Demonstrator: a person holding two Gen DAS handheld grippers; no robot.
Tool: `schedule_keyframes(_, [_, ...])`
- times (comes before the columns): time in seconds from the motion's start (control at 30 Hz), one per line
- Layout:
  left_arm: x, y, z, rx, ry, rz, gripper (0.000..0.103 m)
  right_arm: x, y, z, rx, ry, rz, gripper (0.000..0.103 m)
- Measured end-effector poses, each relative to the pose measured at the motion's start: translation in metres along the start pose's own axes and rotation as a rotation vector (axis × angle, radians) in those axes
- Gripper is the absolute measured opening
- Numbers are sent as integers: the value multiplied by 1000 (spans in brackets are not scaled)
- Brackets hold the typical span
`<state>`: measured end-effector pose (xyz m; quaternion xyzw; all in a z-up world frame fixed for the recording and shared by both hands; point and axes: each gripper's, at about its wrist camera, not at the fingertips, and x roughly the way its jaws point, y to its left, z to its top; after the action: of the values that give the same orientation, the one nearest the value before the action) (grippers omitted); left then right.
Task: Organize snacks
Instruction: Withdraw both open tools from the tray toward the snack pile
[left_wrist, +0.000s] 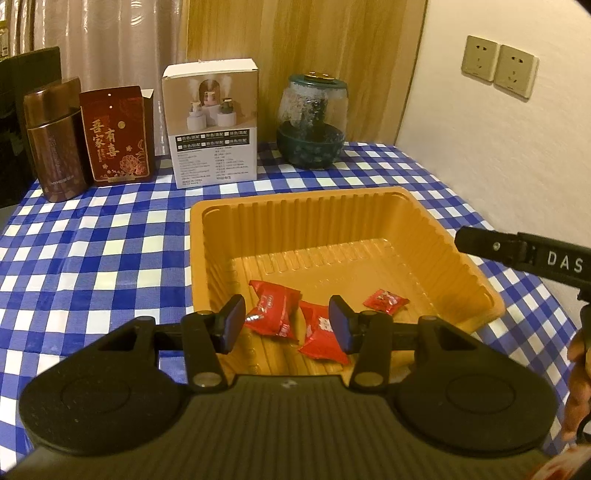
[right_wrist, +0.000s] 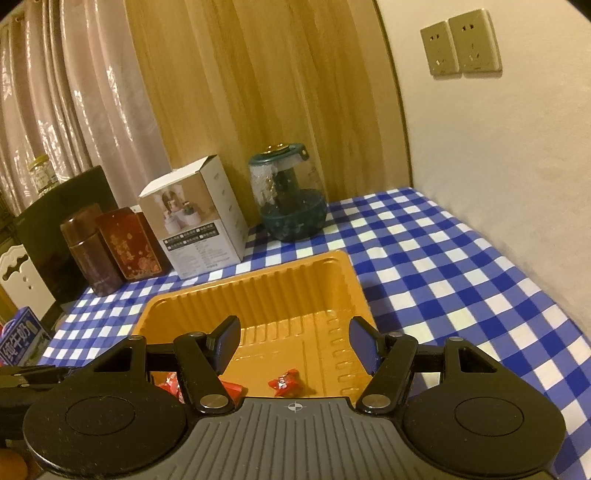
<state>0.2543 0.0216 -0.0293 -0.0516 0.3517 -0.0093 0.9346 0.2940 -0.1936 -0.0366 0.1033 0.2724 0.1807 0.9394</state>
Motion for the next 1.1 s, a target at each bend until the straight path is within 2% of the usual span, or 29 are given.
schedule_keyframes(0.5, [-43, -11, -26, 35, -11, -49, 47, -57, -3, -20, 4, -38, -52, 65])
schedule_keyframes(0.9, [-75, -11, -56, 74, 17, -80, 50, -106, -8, -60, 2, 24, -78, 65])
schedule_keyframes(1.1, [-88, -17, -78, 154, 55, -145, 50, -124, -6, -85, -10, 74, -83, 65])
